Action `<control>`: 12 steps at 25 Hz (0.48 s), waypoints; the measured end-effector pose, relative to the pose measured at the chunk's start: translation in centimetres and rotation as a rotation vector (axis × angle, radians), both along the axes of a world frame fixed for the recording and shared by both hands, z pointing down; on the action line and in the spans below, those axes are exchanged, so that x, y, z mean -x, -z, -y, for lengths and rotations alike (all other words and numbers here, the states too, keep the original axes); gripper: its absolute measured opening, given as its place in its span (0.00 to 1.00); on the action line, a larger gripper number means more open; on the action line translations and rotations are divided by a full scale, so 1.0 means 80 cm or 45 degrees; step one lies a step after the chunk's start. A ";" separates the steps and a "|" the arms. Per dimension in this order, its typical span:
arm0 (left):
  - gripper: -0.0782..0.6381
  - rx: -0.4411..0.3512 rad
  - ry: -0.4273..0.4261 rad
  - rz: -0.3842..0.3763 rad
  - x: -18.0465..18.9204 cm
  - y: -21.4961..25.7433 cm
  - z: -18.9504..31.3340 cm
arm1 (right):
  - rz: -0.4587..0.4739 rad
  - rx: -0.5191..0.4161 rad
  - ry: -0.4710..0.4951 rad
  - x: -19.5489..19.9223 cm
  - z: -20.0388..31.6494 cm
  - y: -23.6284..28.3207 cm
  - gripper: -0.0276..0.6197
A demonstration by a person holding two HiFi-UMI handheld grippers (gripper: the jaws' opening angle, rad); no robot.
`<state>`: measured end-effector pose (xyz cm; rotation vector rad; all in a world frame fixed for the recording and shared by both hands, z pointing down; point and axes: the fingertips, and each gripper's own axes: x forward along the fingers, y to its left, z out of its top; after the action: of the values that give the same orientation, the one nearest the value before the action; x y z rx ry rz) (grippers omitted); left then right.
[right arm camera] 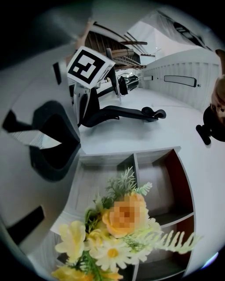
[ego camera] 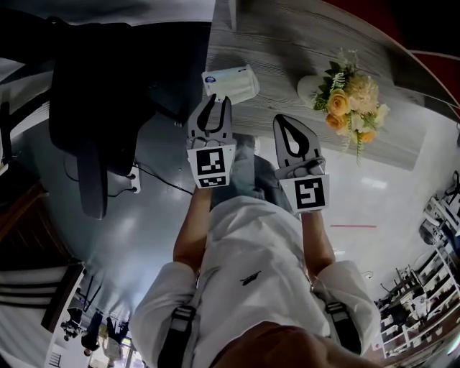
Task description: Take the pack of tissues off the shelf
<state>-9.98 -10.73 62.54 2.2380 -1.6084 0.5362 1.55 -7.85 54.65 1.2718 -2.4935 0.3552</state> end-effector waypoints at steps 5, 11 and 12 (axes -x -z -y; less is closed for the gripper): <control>0.25 -0.045 -0.011 0.000 -0.001 0.018 -0.009 | 0.008 -0.003 0.014 0.005 -0.004 0.002 0.08; 0.23 -0.071 0.005 -0.003 0.005 0.031 -0.018 | 0.013 -0.017 0.034 0.011 -0.005 0.006 0.08; 0.23 -0.073 0.005 -0.003 0.005 0.032 -0.019 | 0.014 -0.017 0.037 0.012 -0.005 0.006 0.08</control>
<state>-10.38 -9.22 59.97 2.2752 -1.6472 0.4918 0.61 -7.47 54.17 1.2406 -2.5250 0.3395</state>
